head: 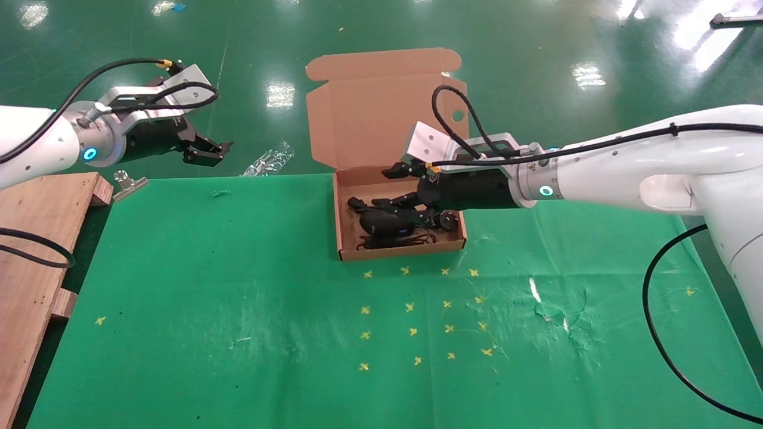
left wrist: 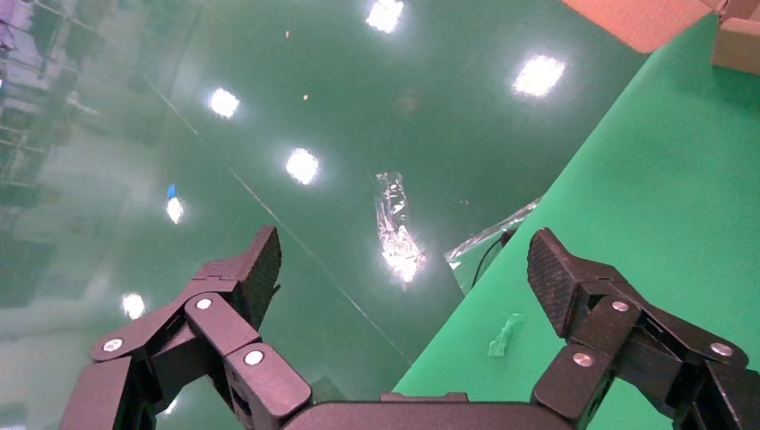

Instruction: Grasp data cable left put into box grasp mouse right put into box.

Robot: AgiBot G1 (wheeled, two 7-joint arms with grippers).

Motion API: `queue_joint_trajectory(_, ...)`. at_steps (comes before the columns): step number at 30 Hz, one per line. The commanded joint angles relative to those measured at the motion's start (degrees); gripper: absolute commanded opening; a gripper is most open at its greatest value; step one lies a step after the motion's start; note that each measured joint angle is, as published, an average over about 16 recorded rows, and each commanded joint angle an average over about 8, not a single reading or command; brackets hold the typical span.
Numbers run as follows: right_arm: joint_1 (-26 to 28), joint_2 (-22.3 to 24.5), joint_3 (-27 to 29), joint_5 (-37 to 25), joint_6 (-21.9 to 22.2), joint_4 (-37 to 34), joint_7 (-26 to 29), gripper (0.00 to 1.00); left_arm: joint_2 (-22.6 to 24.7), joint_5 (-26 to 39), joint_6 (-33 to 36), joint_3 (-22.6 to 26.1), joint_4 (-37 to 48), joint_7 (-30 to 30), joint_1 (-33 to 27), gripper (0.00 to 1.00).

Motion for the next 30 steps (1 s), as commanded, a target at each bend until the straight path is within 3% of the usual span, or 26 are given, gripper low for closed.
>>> queue_joint_trajectory(1, 0.02, 0.0, -0.01, -0.05, -0.01, 0.06, 0.0, 1.0, 0.01, 0.0, 0.0, 0.0, 0.01, 0.01, 0.01, 1.0)
queue_joint_trajectory(9, -2.06, 2.53, 1.08, 2.9, -1.36, 3.52, 1.35, 1.0, 0.01, -0.01, 0.0, 0.0, 0.02, 0.02, 0.01, 1.0)
queue_joint_trajectory(30, -13.44, 16.16, 7.05, 19.03, -8.64, 21.88, 8.6, 1.0, 0.01, -0.01, 0.0, 0.0, 0.02, 0.02, 0.01, 1.0)
